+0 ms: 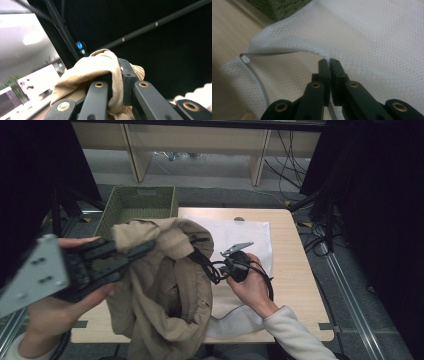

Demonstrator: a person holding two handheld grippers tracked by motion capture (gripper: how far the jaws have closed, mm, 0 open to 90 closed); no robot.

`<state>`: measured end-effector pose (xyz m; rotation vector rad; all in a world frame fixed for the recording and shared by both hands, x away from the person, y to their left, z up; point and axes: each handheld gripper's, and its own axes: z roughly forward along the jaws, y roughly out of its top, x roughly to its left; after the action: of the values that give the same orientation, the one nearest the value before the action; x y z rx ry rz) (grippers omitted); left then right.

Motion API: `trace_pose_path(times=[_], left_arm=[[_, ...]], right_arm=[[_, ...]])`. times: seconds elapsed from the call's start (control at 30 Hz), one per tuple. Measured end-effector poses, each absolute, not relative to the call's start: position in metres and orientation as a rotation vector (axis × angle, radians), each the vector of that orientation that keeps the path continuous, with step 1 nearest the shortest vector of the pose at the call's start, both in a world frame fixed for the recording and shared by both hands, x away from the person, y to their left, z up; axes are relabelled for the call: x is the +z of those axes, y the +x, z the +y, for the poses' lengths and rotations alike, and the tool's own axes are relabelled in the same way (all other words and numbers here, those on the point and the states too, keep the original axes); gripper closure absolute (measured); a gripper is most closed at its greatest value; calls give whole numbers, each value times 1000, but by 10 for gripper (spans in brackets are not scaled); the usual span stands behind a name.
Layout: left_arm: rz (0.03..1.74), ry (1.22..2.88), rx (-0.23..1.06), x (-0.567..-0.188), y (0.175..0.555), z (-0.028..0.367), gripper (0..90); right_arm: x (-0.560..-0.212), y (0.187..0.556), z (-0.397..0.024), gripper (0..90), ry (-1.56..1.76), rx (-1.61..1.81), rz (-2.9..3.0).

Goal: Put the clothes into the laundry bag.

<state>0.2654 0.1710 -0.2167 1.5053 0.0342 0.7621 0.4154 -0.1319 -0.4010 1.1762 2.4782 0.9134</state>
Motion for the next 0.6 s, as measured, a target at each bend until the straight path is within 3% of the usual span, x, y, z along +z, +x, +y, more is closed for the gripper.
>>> trace_pose_path(times=[0.33, 0.6], left_arm=[[55, 1710, 645, -288, 304, 128, 851], [118, 1820, 542, -337, 309, 108, 853]], right_arm=[[-395, 414, -135, 898, 1178, 978, 2429], [-387, 413, -139, 898, 1113, 994, 2424]])
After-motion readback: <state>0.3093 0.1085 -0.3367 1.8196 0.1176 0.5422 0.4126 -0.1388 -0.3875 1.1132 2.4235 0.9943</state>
